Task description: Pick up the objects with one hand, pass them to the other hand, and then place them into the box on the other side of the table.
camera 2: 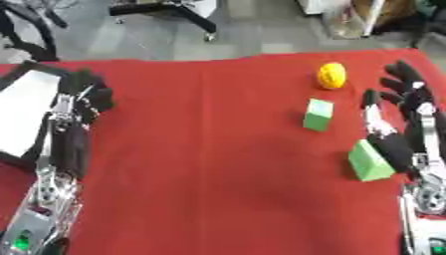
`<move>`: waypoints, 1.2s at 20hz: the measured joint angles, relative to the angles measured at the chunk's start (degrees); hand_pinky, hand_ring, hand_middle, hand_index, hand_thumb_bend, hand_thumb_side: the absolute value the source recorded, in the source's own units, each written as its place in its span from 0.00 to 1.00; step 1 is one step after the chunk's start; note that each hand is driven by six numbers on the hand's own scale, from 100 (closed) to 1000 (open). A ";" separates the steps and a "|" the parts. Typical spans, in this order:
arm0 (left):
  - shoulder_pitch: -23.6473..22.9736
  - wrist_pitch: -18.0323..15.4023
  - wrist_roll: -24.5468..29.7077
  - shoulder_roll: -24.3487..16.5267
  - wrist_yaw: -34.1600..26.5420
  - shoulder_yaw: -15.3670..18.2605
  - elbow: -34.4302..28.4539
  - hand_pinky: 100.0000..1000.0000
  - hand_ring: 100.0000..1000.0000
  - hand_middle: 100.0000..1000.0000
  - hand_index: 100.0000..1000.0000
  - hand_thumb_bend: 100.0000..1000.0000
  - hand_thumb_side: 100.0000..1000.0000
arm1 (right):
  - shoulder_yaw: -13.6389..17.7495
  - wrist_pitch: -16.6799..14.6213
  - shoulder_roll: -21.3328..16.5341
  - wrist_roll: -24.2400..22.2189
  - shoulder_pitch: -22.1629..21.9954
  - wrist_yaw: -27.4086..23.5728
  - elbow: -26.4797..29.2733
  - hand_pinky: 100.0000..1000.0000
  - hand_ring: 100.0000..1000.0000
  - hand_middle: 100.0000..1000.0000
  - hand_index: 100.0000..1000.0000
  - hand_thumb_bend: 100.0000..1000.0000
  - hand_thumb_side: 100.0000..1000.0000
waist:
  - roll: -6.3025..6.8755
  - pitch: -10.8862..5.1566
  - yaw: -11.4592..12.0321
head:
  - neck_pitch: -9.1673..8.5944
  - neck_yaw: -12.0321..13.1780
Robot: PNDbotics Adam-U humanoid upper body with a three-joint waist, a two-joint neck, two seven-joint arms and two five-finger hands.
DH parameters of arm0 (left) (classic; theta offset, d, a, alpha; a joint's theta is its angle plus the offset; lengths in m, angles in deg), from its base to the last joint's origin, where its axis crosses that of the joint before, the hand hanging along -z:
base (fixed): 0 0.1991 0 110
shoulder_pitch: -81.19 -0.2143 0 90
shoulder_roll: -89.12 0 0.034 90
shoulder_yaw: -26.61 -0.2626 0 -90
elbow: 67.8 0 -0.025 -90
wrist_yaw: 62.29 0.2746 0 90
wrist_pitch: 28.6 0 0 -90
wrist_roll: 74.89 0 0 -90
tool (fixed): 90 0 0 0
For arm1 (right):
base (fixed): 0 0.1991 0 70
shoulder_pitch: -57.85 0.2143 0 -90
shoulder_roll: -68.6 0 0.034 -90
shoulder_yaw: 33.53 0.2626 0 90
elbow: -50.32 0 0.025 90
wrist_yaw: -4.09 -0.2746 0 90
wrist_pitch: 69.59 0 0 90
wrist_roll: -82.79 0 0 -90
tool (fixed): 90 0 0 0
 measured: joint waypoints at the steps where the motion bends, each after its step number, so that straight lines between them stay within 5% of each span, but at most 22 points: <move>1: 0.00 0.05 0.41 0.01 0.07 0.00 0.01 0.73 0.71 0.76 0.88 0.31 0.82 | 0.02 -0.17 -1.34 -0.71 0.59 0.42 -0.83 0.83 0.87 0.89 0.97 0.16 0.50 | 0.00 0.00 0.15 | 0.00 -0.19; 13: -0.57 0.89 4.37 0.01 1.40 -0.36 0.51 0.72 0.71 0.75 0.87 0.31 0.83 | -1.93 -6.11 -19.41 -11.16 8.96 0.58 -19.00 0.86 0.93 0.94 1.00 0.32 0.54 | -0.01 0.00 0.88 | 0.00 -2.70; 24: -1.06 1.39 5.87 -0.04 1.81 -0.39 0.65 0.72 0.70 0.74 0.87 0.31 0.84 | -8.58 -12.64 -30.93 -28.19 15.12 -0.34 -34.86 0.87 0.93 0.93 1.00 0.43 0.47 | -0.03 -0.02 1.36 | 0.00 -3.28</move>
